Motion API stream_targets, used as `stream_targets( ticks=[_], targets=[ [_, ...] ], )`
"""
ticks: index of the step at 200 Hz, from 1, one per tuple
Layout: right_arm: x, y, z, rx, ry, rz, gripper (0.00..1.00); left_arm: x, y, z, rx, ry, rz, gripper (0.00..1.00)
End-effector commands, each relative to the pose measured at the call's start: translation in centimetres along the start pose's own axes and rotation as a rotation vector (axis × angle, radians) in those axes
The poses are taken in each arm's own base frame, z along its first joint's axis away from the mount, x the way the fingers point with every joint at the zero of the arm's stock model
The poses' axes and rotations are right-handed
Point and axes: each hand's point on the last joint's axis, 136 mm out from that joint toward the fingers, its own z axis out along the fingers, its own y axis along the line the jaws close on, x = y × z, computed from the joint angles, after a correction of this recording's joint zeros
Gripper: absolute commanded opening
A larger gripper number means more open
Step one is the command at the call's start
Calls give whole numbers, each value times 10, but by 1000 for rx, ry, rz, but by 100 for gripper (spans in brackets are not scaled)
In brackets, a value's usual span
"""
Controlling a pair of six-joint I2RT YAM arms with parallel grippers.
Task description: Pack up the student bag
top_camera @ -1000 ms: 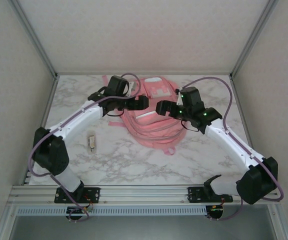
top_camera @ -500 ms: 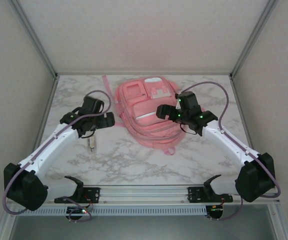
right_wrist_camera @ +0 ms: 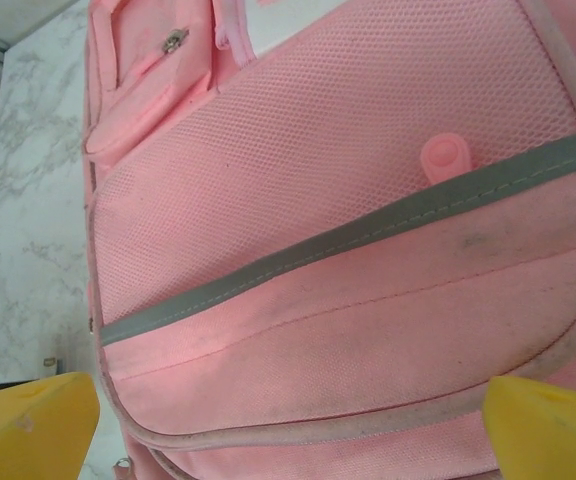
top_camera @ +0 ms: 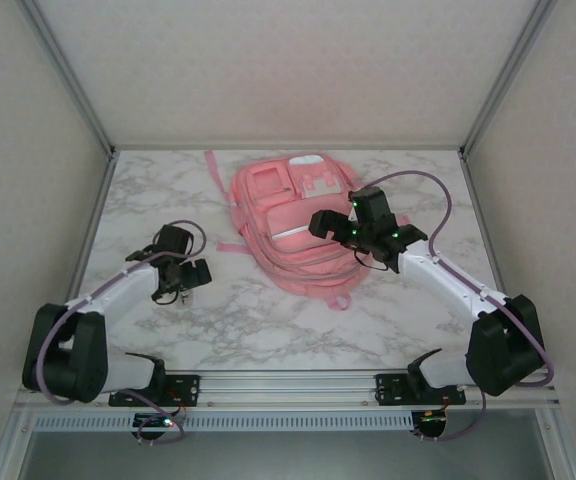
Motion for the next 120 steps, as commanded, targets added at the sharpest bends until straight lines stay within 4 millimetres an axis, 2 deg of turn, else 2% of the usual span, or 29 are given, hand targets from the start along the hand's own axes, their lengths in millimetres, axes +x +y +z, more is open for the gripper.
stream_targets(
  ticks=[1,12,32,71,93,120],
  targets=[
    [-6,7,-3,-12,-14,11,99,-2,-7,14,41,36,-39,99],
    [-8,6,-5,-1,-23,12,99,0,-5,20,20,64,-47,95],
    [-8,3,-7,12,-29,11,99,2,-2,27,16,75,-64,81],
    [-8,0,-9,28,-36,8,99,0,0,28,15,72,-79,54],
    [-6,2,-5,14,-21,-8,99,-8,-5,19,41,49,-97,45],
    [4,21,7,-92,43,-51,99,-33,-24,-7,134,-25,-157,43]
  ],
)
